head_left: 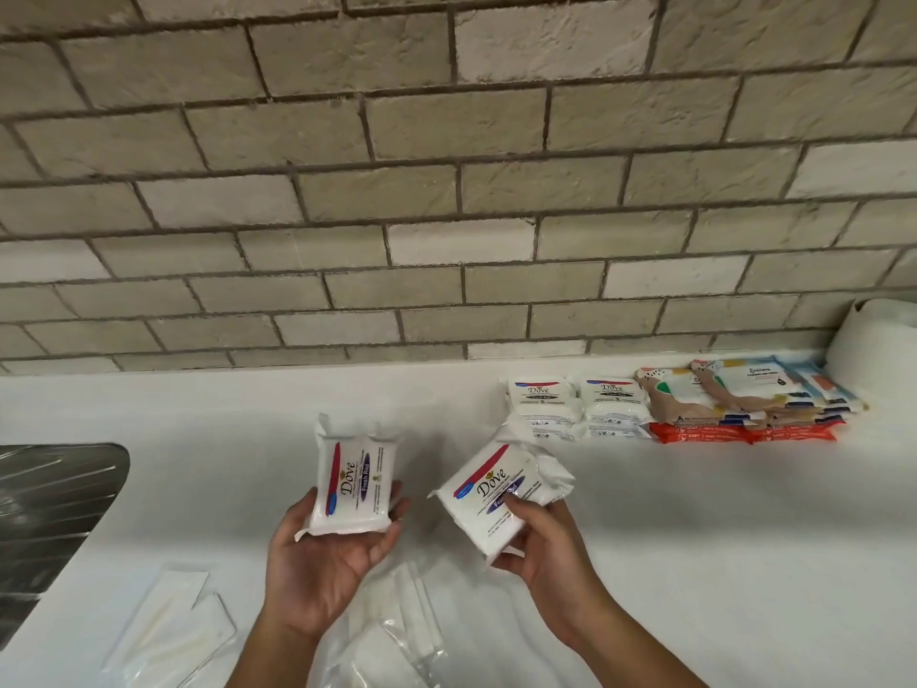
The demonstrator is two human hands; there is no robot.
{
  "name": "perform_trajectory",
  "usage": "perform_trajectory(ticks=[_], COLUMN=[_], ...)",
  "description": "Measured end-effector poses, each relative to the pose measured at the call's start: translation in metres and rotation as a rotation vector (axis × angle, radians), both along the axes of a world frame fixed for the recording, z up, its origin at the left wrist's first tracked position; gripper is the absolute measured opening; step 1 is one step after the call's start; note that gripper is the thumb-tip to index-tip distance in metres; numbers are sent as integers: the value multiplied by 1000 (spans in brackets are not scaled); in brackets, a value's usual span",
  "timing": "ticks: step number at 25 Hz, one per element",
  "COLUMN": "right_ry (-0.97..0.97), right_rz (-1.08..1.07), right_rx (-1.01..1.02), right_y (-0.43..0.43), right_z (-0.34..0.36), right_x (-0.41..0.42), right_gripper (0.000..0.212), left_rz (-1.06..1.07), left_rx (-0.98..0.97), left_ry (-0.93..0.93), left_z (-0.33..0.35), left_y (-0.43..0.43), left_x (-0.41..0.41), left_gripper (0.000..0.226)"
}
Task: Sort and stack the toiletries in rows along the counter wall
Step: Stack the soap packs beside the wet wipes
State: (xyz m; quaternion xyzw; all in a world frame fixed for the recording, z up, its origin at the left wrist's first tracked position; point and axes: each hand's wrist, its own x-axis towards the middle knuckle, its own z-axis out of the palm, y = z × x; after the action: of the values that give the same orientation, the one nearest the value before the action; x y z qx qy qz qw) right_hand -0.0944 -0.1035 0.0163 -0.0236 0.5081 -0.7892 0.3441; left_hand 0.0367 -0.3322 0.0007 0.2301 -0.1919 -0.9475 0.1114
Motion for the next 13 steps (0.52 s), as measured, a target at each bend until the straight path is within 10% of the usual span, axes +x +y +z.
perform_trajectory(ticks=[6, 13], right_ry=[1, -41], right_rz=[-96, -340], right_rx=[-4, 146], right_y=[13, 41], right_z=[-4, -10], right_x=[-18, -66], right_gripper=[56, 29], left_rz=[-75, -147], left_rx=[-3, -294], left_ry=[103, -208], left_z=[7, 23], left_y=[38, 66], left_x=[-31, -99], left_gripper=[63, 24])
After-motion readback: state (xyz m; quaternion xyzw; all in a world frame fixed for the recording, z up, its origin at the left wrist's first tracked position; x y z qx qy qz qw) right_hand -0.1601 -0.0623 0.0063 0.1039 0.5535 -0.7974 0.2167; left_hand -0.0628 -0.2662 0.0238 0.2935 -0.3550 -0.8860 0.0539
